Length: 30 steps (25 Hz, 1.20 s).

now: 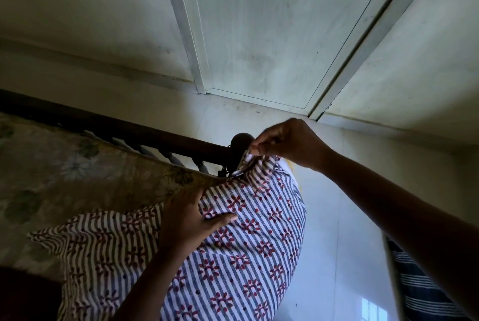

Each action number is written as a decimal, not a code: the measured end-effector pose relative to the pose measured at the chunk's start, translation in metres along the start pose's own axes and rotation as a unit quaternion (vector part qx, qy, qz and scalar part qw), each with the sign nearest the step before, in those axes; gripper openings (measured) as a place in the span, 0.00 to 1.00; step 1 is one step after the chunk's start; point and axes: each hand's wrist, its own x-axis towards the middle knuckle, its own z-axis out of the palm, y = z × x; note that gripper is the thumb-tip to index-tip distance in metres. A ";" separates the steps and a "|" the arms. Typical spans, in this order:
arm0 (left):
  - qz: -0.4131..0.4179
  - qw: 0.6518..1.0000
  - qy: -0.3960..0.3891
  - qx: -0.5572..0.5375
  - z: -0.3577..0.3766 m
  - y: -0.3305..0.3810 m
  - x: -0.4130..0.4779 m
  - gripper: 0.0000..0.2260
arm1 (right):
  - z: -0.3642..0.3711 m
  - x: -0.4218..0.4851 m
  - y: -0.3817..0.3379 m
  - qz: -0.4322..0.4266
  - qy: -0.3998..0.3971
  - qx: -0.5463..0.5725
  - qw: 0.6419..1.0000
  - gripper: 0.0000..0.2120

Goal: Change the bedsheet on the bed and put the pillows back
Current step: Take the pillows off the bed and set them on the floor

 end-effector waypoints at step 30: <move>-0.443 0.802 -0.027 -0.399 -0.044 -0.022 -0.172 0.47 | 0.185 -0.139 -0.035 0.233 -0.081 0.104 0.964 0.31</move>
